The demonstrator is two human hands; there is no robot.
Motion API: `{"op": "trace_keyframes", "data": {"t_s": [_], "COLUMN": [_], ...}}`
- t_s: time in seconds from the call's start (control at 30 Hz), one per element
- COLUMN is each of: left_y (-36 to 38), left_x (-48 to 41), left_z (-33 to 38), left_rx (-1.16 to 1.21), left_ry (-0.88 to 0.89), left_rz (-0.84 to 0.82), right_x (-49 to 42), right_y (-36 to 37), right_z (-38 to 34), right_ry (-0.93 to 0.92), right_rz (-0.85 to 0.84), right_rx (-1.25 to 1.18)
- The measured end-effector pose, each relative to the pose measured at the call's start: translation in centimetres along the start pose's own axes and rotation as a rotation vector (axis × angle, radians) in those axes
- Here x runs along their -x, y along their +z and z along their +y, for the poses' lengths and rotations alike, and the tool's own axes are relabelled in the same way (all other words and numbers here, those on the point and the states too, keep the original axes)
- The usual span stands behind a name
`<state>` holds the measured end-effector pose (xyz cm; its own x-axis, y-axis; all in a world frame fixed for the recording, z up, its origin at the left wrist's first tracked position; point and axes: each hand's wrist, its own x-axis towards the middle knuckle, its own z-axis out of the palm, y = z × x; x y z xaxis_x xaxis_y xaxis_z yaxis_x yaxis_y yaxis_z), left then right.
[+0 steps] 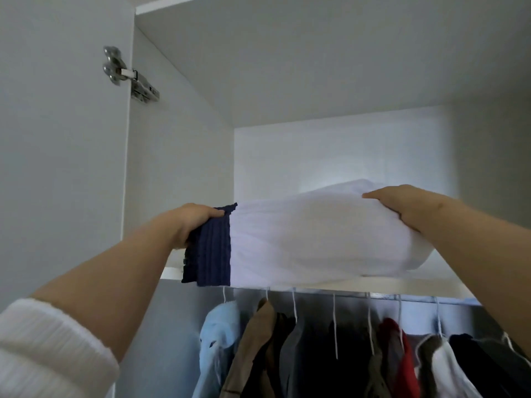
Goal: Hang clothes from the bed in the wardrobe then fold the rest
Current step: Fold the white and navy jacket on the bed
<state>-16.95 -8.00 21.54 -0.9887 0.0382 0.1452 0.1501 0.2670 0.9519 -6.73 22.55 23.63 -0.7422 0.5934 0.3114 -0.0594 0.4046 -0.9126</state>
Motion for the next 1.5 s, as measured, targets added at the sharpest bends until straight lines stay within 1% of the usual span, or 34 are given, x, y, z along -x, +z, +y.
{"op": "trace_keyframes", "data": {"t_s": [0.03, 0.1, 0.17, 0.23, 0.3, 0.37, 0.4, 0.43, 0.5, 0.57, 0.6, 0.63, 0.7, 0.77, 0.8, 0.83, 0.87, 0.9, 0.93, 0.97, 1.0, 1.03, 1.07, 1.1, 1.13, 1.17, 1.2, 1.23, 1.3, 1.33, 1.5], "left_y": [0.1, 0.6, 1.4, 2.0, 2.3, 2.7, 3.0, 3.2, 3.6, 3.9, 4.0, 4.0, 3.5, 2.8, 2.5, 2.1, 1.8, 1.5, 1.4, 1.5, 1.8, 2.2, 2.8, 3.2, 3.4, 3.5, 3.4, 3.1, 2.3, 1.7, -1.2], "left_x": [-0.6, -1.5, -2.4, -3.4, -4.7, -5.3, -5.5, -6.0, -5.9, -5.3, -4.9, -4.5, -3.4, -1.6, -0.7, -0.1, 0.4, 0.7, 0.7, 0.9, 0.8, 0.4, 0.0, -0.6, -1.0, -1.4, -1.9, -2.2, -2.6, -2.8, -3.8], "left_z": [-0.6, -1.6, -2.0, -2.1, -2.1, -2.4, -2.6, -2.9, -3.3, -3.5, -3.5, -3.7, -3.7, -3.6, -3.7, -3.8, -3.9, -4.0, -4.0, -3.8, -3.7, -3.7, -3.8, -3.9, -4.1, -4.4, -4.7, -4.9, -5.1, -5.2, -6.3], "left_rx": [-0.008, -0.089, -0.225, -0.192, -0.157, -0.128, -0.006, 0.097, 0.263, 0.421, 0.425, 0.372, 0.282, 0.191, 0.084, -0.058, -0.23, -0.412, -0.543, -0.605, -0.615, -0.633, -0.658, -0.661, -0.651, -0.649, -0.668, -0.73, -0.862, -0.892, -0.897], "left_ry": [-0.037, -0.056, 0.006, 0.028, 0.024, 0.029, -0.004, 0.003, 0.007, 0.004, 0.021, 0.044, 0.07, 0.074, 0.102, 0.154, 0.225, 0.299, 0.379, 0.465, 0.57, 0.675, 0.738, 0.729, 0.628, 0.503, 0.412, 0.365, 0.314, 0.291, 0.268], "left_rz": [-0.071, -0.156, -0.133, -0.054, 0.039, 0.201, 0.264, 0.321, 0.484, 0.505, 0.504, 0.489, 0.381, 0.219, 0.169, 0.162, 0.208, 0.316, 0.449, 0.549, 0.585, 0.531, 0.401, 0.246, 0.096, -0.014, -0.075, -0.09, -0.054, -0.038, -0.005], "right_x": [-0.2, -0.7, -1.4, -1.5, -1.6, -1.8, -1.5, -0.9, 0.2, 1.6, 2.3, 3.0, 3.7, 4.3, 4.5, 4.5, 4.5, 4.5, 4.4, 4.3, 4.2, 4.2, 4.2, 4.1, 4.1, 4.0, 4.0, 3.9, 4.0, 4.1, 5.1], "right_y": [0.1, -0.1, -0.4, -0.4, 0.0, 0.5, 0.8, 1.3, 2.9, 4.9, 5.8, 6.6, 8.4, 10.1, 11.0, 11.7, 12.4, 12.9, 13.4, 13.9, 14.3, 14.7, 15.1, 15.5, 15.8, 16.0, 16.1, 16.2, 16.5, 16.8, 18.8], "right_z": [0.5, 1.4, 2.1, 2.8, 2.7, 2.2, 2.0, 1.6, 1.2, 0.8, 0.6, 0.5, 0.4, 0.3, 0.2, 0.1, -0.1, -0.3, -0.4, -0.4, -0.4, -0.3, 0.0, 0.4, 0.7, 1.0, 1.1, 1.2, 1.1, 1.0, 0.0], "right_ry": [0.041, 0.104, 0.124, 0.1, -0.008, -0.1, -0.157, -0.203, -0.29, -0.318, -0.307, -0.283, -0.241, -0.251, -0.276, -0.306, -0.334, -0.353, -0.361, -0.36, -0.357, -0.353, -0.347, -0.339, -0.333, -0.334, -0.342, -0.355, -0.38, -0.39, -0.433], "right_rz": [-0.041, -0.126, -0.122, -0.051, 0.121, 0.228, 0.268, 0.254, 0.125, -0.068, -0.165, -0.262, -0.402, -0.464, -0.483, -0.498, -0.506, -0.513, -0.52, -0.522, -0.526, -0.527, -0.527, -0.527, -0.527, -0.526, -0.526, -0.529, -0.544, -0.559, -0.616], "right_rx": [0.026, 0.073, 0.158, 0.349, 0.497, 0.442, 0.42, 0.434, 0.443, 0.444, 0.453, 0.453, 0.456, 0.453, 0.45, 0.453, 0.459, 0.459, 0.445, 0.422, 0.398, 0.382, 0.375, 0.373, 0.374, 0.382, 0.398, 0.421, 0.473, 0.495, 0.539]}}
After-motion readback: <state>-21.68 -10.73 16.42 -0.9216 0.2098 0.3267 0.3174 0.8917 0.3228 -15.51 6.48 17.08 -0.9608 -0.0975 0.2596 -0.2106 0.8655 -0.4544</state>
